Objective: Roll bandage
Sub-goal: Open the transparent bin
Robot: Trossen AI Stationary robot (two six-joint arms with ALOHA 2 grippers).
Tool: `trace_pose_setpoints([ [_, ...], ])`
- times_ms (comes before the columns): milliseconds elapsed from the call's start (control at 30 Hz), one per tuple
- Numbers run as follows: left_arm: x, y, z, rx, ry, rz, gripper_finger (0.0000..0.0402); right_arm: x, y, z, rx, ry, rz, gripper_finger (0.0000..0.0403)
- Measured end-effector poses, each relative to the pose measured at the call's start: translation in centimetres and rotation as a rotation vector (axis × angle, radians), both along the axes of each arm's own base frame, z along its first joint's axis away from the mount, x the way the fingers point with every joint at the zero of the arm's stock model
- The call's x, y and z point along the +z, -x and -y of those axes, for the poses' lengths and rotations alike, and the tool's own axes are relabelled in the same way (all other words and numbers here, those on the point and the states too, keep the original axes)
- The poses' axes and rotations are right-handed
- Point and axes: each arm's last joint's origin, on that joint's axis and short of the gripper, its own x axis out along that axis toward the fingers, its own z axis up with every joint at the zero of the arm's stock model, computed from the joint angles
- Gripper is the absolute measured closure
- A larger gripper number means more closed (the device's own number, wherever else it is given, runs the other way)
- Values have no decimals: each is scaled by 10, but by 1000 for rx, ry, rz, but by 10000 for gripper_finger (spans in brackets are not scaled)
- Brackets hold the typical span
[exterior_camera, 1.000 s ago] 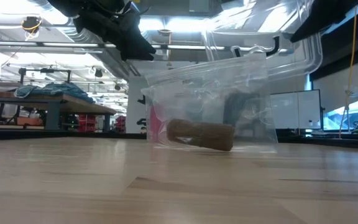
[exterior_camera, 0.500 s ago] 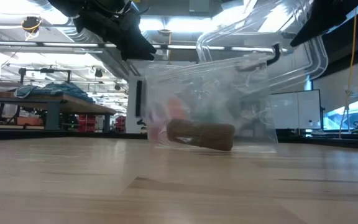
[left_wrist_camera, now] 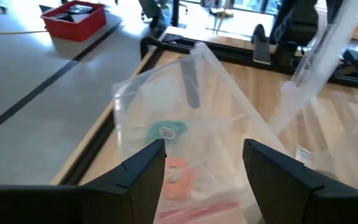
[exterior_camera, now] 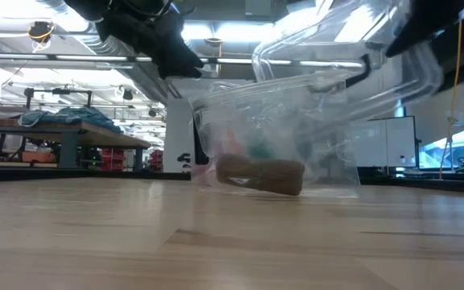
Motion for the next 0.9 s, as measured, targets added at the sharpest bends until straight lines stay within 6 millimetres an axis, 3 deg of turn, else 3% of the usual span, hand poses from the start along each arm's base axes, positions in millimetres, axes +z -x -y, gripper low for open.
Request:
trace_pose_setpoints([
  [200,-2,-3,5,-4,0,-22,194,-2,23,0,-177,-220,-198,372],
  [367,-2,-5,8,0,-10,-27,194,-8,31,4,-377,-195,-300,373],
  [667,-2,-6,9,-8,-27,-27,194,-10,17,8,-509,11,-420,374],
  [900,-1,-6,9,-11,-39,-28,194,-29,-11,6,-502,153,-574,348],
])
